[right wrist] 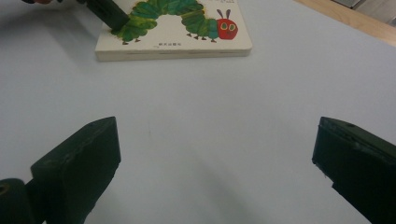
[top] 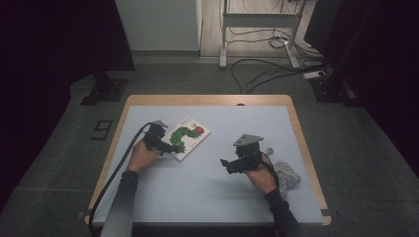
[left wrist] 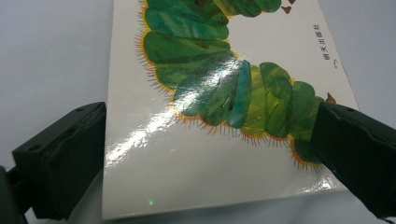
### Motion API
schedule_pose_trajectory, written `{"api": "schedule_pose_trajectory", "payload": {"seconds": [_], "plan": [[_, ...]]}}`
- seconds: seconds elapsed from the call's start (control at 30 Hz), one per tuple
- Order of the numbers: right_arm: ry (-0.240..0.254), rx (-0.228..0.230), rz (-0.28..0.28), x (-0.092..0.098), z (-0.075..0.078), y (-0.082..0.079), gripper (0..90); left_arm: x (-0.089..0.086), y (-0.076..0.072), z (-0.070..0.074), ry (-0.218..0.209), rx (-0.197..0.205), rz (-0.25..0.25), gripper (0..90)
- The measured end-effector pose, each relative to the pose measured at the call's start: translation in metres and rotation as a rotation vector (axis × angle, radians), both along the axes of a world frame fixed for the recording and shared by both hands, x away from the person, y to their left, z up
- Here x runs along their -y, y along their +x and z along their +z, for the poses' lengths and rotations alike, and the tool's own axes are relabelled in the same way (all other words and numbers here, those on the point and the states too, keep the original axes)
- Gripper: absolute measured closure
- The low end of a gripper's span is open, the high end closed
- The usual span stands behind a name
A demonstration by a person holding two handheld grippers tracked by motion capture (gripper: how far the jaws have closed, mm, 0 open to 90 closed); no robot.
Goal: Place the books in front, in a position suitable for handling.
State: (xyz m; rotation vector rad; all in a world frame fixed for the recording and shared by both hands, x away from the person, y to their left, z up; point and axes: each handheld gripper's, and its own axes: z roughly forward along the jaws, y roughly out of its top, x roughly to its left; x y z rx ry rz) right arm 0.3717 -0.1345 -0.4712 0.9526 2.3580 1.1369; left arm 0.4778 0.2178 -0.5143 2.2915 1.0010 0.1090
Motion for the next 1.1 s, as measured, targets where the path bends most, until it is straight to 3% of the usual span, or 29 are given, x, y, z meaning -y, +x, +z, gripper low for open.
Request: {"api": "schedule_pose_trajectory", "payload": {"seconds": [0.77,1.1], "plan": [[-0.029,-0.055,0.003,-0.016,-0.026,0.023,0.9,0.049,-0.040,0.000,0.003,-0.003,-0.148,0.0],[-0.043,-0.110,-0.021,-0.019,-0.042,0.039,1.0,0.066,-0.064,-0.001,-0.007,0.001,-0.194,0.0]]}}
